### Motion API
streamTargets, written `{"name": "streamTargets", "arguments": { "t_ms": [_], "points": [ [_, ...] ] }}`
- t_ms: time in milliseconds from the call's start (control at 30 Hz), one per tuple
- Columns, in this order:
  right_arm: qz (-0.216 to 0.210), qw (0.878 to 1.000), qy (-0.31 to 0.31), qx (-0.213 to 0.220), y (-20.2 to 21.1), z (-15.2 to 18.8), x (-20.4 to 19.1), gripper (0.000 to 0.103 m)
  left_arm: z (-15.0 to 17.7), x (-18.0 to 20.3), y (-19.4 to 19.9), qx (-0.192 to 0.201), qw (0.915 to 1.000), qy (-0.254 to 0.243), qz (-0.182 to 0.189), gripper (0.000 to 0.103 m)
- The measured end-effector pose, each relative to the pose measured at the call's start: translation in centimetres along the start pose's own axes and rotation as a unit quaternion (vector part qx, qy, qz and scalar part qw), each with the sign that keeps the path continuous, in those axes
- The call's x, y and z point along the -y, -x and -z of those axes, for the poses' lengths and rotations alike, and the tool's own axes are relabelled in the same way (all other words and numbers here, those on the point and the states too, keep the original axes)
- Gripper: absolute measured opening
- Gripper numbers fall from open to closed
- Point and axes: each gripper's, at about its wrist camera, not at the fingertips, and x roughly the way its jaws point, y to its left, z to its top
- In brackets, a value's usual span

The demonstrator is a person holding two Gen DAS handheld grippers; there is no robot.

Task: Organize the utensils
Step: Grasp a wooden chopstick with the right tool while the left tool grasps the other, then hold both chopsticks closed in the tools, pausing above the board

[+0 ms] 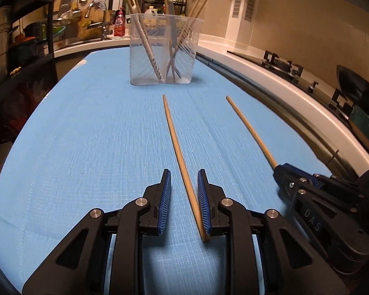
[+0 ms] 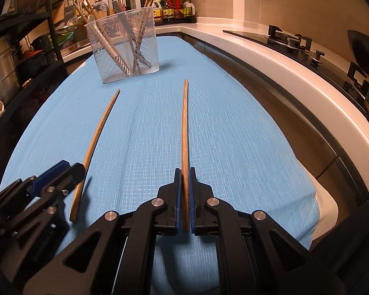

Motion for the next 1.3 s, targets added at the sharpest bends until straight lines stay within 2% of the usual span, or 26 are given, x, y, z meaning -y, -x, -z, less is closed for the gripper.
{"name": "streamTargets", "arguments": {
  "t_ms": [200, 267, 333, 533, 733, 833, 933, 1300],
  "points": [
    [-0.002, 1.0, 0.002, 0.0, -0.2, 0.1, -0.3, 0.005, 0.3, 0.4, -0.4, -0.005, 0.9998, -0.015, -0.012, 0.023],
    [-0.006, 1.0, 0.004, 0.002, -0.1, 0.0, -0.5, 0.005, 0.3, 0.3, -0.3, -0.004, 0.9995, -0.02, -0.026, 0.01],
    [-0.01, 1.0, 0.008, 0.005, -0.1, 0.0, -0.7, 0.005, 0.3, -0.2, -0.2, -0.003, 0.9993, -0.013, -0.034, 0.007],
    [-0.039, 0.999, 0.017, 0.003, -0.3, 0.1, -1.6, 0.006, 0.1, -2.2, 0.5, 0.007, 0.9979, 0.016, -0.063, 0.006],
    [-0.063, 0.997, 0.036, 0.011, -0.1, 0.2, -2.8, 0.006, 0.1, -3.1, 1.0, 0.021, 0.9956, 0.028, -0.086, 0.006],
    [-0.07, 0.997, 0.034, 0.001, -0.7, 0.2, -2.9, 0.006, -0.1, -3.6, 1.0, 0.022, 0.9948, 0.034, -0.094, 0.006],
    [-0.062, 0.997, 0.042, 0.005, -0.8, 0.3, -3.4, 0.008, 0.1, -3.8, 0.5, 0.007, 0.995, 0.043, -0.09, 0.006],
    [-0.064, 0.997, 0.04, 0.006, -0.7, 0.5, -3.3, 0.009, 1.0, -3.4, 1.1, 0.019, 0.9938, 0.026, -0.106, 0.007]
  ]
}}
